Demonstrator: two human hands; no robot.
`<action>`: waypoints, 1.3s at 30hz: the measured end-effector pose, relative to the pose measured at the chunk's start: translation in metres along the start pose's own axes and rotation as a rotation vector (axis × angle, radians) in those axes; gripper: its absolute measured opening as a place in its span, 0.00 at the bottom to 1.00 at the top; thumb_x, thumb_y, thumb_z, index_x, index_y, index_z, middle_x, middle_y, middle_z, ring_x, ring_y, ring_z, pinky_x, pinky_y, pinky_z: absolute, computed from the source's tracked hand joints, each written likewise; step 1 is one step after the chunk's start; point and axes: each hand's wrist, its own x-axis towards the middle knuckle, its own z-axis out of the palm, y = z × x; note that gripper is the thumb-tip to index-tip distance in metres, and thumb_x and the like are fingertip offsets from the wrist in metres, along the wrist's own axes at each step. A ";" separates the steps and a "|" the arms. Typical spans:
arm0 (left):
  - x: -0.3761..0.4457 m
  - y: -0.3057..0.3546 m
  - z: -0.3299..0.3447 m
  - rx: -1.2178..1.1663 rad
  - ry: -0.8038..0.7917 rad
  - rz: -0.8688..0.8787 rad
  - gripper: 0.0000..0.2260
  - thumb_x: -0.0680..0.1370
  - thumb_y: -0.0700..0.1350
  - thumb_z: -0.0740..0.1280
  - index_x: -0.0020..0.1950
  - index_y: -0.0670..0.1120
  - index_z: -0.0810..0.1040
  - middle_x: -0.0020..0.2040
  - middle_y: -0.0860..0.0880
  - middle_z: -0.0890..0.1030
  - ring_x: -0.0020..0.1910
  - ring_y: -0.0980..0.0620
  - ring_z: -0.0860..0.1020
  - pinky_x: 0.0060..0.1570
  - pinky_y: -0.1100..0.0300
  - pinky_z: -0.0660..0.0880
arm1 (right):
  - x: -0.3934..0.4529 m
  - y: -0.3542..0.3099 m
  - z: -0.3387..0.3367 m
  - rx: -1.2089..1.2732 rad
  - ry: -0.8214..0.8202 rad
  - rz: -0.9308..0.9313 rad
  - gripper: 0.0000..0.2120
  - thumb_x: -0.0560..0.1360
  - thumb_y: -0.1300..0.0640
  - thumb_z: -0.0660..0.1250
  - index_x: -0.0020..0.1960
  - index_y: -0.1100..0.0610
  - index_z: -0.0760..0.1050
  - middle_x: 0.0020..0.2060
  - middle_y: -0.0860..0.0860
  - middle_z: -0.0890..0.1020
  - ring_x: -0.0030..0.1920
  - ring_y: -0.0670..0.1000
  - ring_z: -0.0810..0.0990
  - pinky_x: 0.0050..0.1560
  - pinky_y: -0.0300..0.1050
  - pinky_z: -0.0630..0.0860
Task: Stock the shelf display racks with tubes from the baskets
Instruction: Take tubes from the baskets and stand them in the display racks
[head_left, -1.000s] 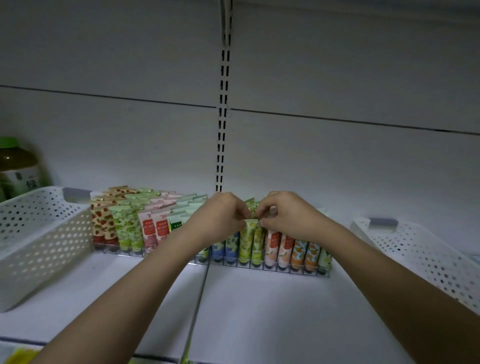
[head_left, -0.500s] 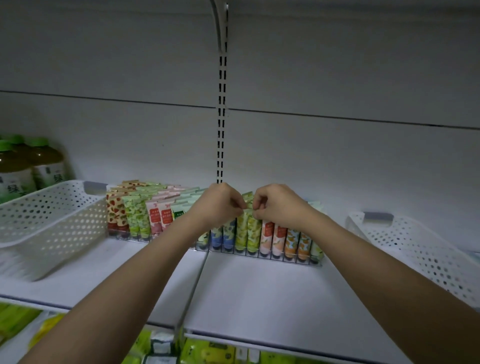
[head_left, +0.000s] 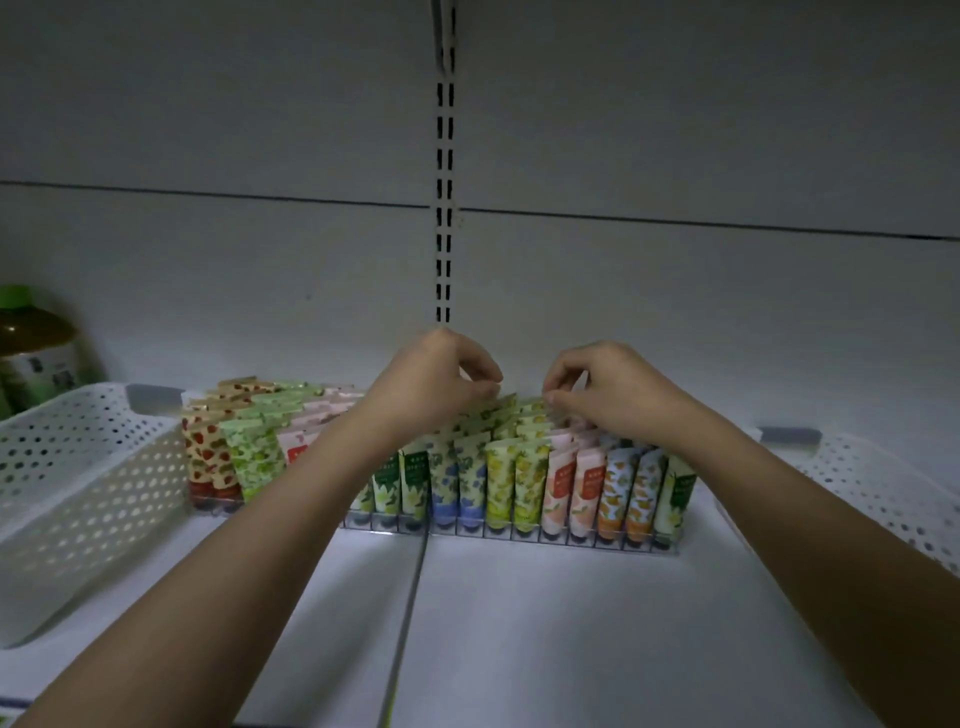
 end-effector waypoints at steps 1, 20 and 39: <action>0.002 -0.001 0.001 0.012 -0.026 -0.006 0.03 0.75 0.48 0.72 0.46 0.53 0.85 0.41 0.61 0.81 0.37 0.68 0.76 0.36 0.73 0.67 | 0.001 0.001 0.001 0.005 -0.028 0.009 0.02 0.75 0.59 0.71 0.44 0.55 0.82 0.41 0.47 0.83 0.34 0.38 0.80 0.33 0.27 0.71; 0.023 -0.007 0.029 0.082 -0.261 0.036 0.04 0.74 0.46 0.72 0.45 0.50 0.87 0.41 0.56 0.85 0.38 0.63 0.79 0.46 0.64 0.76 | 0.015 0.004 0.012 -0.089 -0.198 -0.064 0.03 0.72 0.57 0.73 0.43 0.52 0.85 0.39 0.44 0.85 0.38 0.38 0.80 0.36 0.28 0.72; 0.022 -0.005 0.031 0.078 -0.251 0.046 0.04 0.74 0.46 0.72 0.45 0.50 0.87 0.40 0.56 0.85 0.39 0.60 0.81 0.48 0.60 0.78 | 0.018 0.009 0.014 -0.084 -0.229 -0.114 0.03 0.73 0.57 0.73 0.44 0.50 0.85 0.37 0.42 0.84 0.36 0.37 0.79 0.39 0.33 0.75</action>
